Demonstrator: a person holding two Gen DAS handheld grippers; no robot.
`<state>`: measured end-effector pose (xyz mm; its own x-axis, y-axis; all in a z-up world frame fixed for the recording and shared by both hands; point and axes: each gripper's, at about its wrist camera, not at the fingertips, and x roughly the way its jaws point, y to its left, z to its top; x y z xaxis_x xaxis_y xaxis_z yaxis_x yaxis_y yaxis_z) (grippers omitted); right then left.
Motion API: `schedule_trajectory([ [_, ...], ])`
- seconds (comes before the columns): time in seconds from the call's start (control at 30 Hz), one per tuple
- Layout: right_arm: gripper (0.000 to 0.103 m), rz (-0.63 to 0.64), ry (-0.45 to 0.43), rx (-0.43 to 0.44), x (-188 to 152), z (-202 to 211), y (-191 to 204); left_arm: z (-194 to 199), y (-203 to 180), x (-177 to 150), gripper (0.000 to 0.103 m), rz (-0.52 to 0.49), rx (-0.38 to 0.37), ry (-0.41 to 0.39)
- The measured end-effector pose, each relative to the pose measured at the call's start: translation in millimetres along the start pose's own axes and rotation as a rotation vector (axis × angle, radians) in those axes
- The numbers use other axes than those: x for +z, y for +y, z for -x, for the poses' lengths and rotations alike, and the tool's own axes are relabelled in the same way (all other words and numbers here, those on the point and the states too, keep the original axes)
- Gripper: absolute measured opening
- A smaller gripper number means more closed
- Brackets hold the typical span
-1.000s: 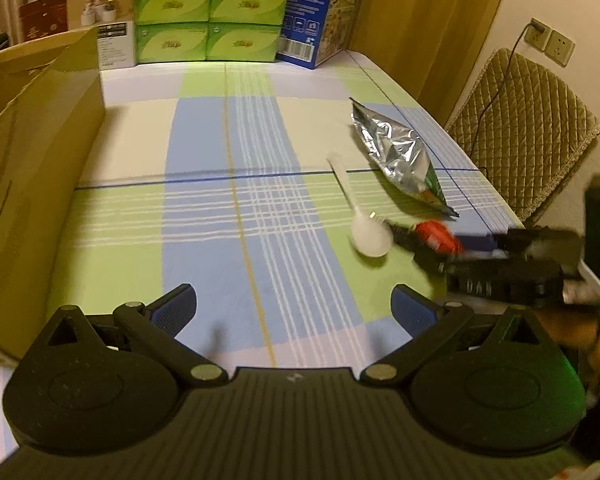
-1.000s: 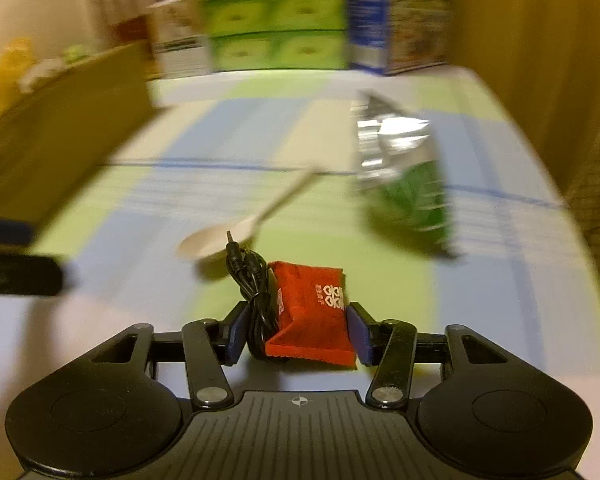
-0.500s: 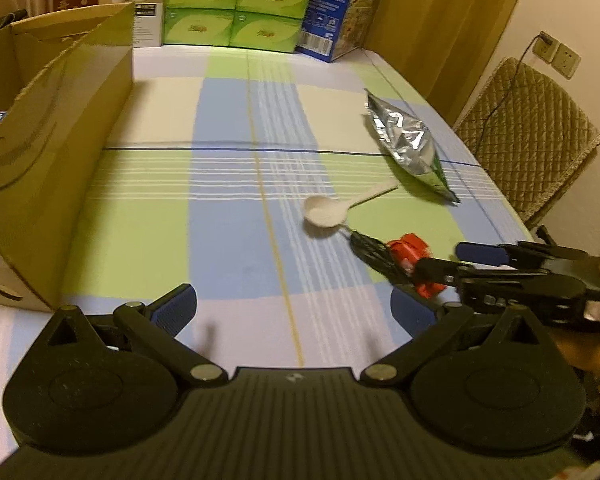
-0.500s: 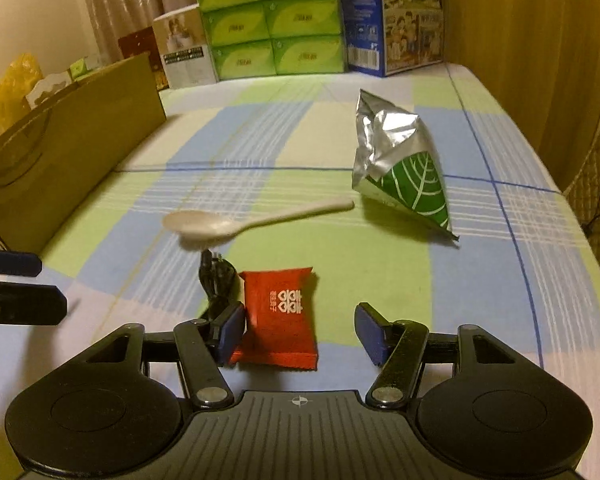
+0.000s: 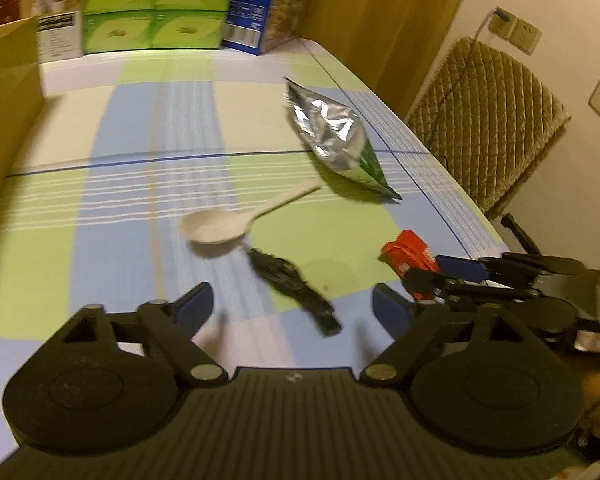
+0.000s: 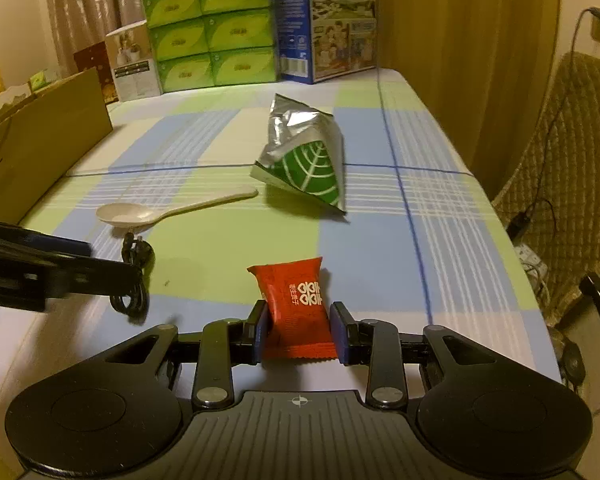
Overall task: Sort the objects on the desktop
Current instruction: 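Grasp the black cable with left tool while right tool grasps the red candy packet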
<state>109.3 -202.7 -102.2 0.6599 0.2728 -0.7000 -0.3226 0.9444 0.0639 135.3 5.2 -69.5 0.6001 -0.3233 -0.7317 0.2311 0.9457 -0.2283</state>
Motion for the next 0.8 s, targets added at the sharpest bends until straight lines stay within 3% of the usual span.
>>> schedule_trajectory([
  [0.13, 0.031, 0.012, -0.015, -0.015, -5, 5, 2, -23, -18, -1, 0.049, -0.049, 0.021, 0.022],
  [0.23, 0.038, 0.009, -0.019, -0.017, -6, 5, 2, -34, -25, -5, 0.030, -0.088, 0.047, 0.046],
  [0.43, 0.042, 0.021, -0.015, -0.005, -8, 2, 4, -21, -15, -16, 0.010, -0.128, 0.060, 0.061],
  [0.8, 0.043, 0.052, -0.026, -0.010, -10, -3, 8, -3, 9, -25, 0.013, -0.079, 0.079, 0.044],
])
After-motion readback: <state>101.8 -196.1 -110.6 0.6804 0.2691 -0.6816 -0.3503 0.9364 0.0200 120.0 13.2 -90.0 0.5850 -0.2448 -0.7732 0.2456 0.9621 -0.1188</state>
